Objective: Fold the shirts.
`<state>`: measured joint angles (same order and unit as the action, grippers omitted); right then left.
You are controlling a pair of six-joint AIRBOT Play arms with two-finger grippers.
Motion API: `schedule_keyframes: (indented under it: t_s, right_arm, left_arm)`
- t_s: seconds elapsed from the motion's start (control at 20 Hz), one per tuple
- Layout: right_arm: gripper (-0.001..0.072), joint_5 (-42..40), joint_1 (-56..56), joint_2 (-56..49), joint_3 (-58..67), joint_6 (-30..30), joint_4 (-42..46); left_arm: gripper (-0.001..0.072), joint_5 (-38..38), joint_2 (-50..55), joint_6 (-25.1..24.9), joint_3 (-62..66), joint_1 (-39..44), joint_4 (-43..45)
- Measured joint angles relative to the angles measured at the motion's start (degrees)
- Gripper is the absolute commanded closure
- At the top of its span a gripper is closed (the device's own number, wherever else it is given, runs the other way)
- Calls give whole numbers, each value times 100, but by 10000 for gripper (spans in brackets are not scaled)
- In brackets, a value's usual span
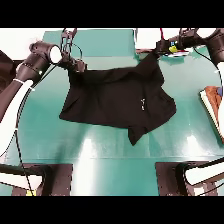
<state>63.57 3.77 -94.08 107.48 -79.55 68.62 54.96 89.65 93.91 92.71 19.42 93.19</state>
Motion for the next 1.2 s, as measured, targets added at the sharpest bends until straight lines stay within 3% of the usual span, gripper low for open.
schedule_keyframes:
  t_s: [0.3,0.6,0.65,0.7,1.15,1.2]
  right_arm:
    - [231,662,-400,205,-98,-94,11]
    - [231,708,-682,1250,-1611,-92,2]
    - [231,590,-702,1451,-1963,-90,-4]
    - [231,492,-713,1611,-2271,-90,-2]
    - [231,149,-739,2352,-4061,-87,-13]
    - [231,140,-741,2371,-4118,-87,-28]
  left_arm:
    - [261,964,-149,0,181,-529,39]
    - [258,2006,-920,-302,-968,-1215,-203]
    - [171,2059,-1058,-323,-1329,-1261,-243]
    - [-13,2072,-1174,-339,-1665,-1290,-267]
    - [-13,1180,-1495,-249,-3810,-1362,-756]
    - [34,1073,-1495,-247,-3941,-1366,-835]
